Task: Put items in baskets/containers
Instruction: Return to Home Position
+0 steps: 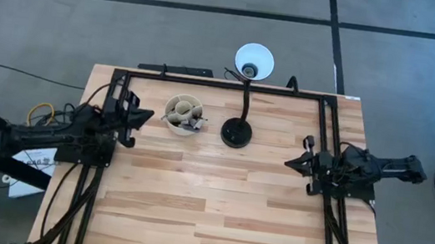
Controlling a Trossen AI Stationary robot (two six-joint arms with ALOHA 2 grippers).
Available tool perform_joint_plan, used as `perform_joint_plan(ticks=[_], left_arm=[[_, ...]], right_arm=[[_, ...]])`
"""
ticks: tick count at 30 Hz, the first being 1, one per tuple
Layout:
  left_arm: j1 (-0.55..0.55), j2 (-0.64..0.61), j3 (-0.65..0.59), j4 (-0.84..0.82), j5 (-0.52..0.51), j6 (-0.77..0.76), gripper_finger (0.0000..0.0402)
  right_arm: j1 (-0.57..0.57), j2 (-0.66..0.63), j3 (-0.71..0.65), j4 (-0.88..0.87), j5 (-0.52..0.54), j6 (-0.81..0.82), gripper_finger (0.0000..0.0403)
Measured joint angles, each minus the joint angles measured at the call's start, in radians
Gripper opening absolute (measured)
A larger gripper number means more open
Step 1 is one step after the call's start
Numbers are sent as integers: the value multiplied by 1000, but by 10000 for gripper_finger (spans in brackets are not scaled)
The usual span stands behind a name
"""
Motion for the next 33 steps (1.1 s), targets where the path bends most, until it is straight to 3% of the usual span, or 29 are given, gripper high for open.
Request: perform_joint_plan(ticks=[2,8,14,18,22,27,33], left_arm=[[19,9,0,-1,59,-5,4],[19,13,0,-1,61,5,4],[15,6,0,-1,96,49,4],[22,-2,0,-2,125,19,4],[64,-13,0,0,219,-123,4],[108,-88,0,27,241,-237,4],[111,-275,0,-17,207,-290,3]], right_arm=[[-1,0,-31,25,2,20,1],[-22,0,-42,39,4,94,1],[-22,0,-77,115,3,14,1],[-22,0,-93,83,2,60,1],[-21,0,-93,83,0,57,1],[-22,0,-93,81,-4,94,1],[-13,0,-94,78,-18,47,1]])
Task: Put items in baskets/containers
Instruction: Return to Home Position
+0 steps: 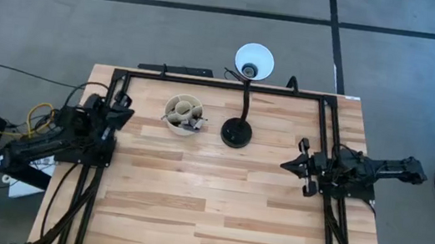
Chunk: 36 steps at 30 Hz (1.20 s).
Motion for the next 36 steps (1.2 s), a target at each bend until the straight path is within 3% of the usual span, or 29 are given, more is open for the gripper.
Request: perform_joint_plan(ticks=[3,14,21,36], left_arm=[[-1,-46,0,-56,-108,81,3],[-49,-35,0,-296,-223,135,3],[-104,-33,0,-464,-384,208,3],[-149,23,0,-538,-381,210,4]], right_arm=[[-4,0,0,0,0,-12,1],[-7,0,-1,0,1,-13,1],[-10,0,-1,0,2,-12,1],[-10,0,-2,0,1,-12,1]])
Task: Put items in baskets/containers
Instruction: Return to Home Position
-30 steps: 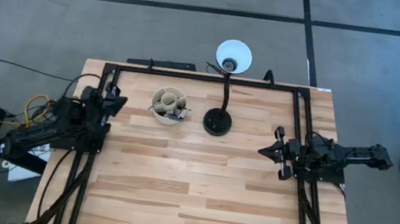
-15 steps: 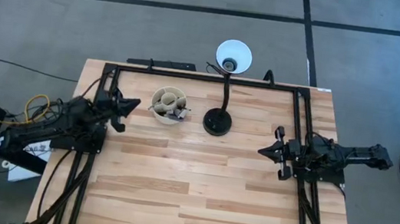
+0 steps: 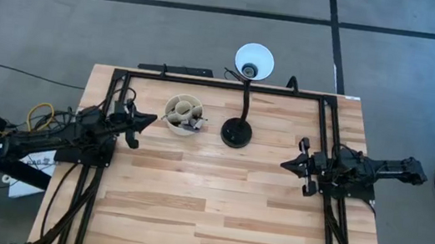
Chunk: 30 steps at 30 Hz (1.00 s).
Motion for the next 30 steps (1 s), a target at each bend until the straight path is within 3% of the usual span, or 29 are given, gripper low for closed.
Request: perform_joint_plan(ticks=[21,30], left_arm=[[0,127,0,4,0,0,4],[0,99,0,4,0,0,4]], right_arm=[[0,0,0,0,-2,0,1],[0,0,0,0,-2,0,1]])
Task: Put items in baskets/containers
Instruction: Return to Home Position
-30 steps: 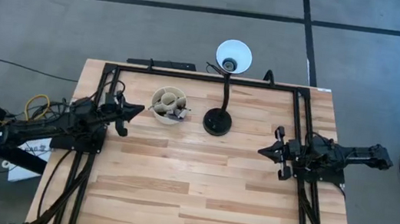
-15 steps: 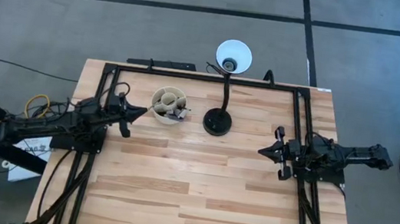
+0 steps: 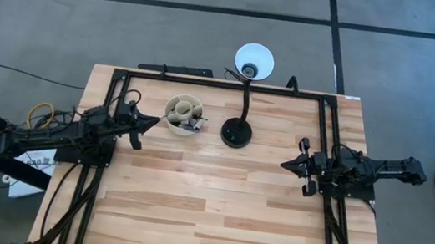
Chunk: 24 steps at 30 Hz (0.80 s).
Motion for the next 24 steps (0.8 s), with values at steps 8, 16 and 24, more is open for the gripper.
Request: perform_joint_plan(ticks=[8,16,24], left_arm=[[0,-96,0,6,0,0,4],[0,-112,0,7,0,0,4],[0,-153,0,14,0,0,4]], right_arm=[[0,0,0,0,0,0,1],[0,0,0,0,0,0,1],[0,0,0,0,0,0,1]])
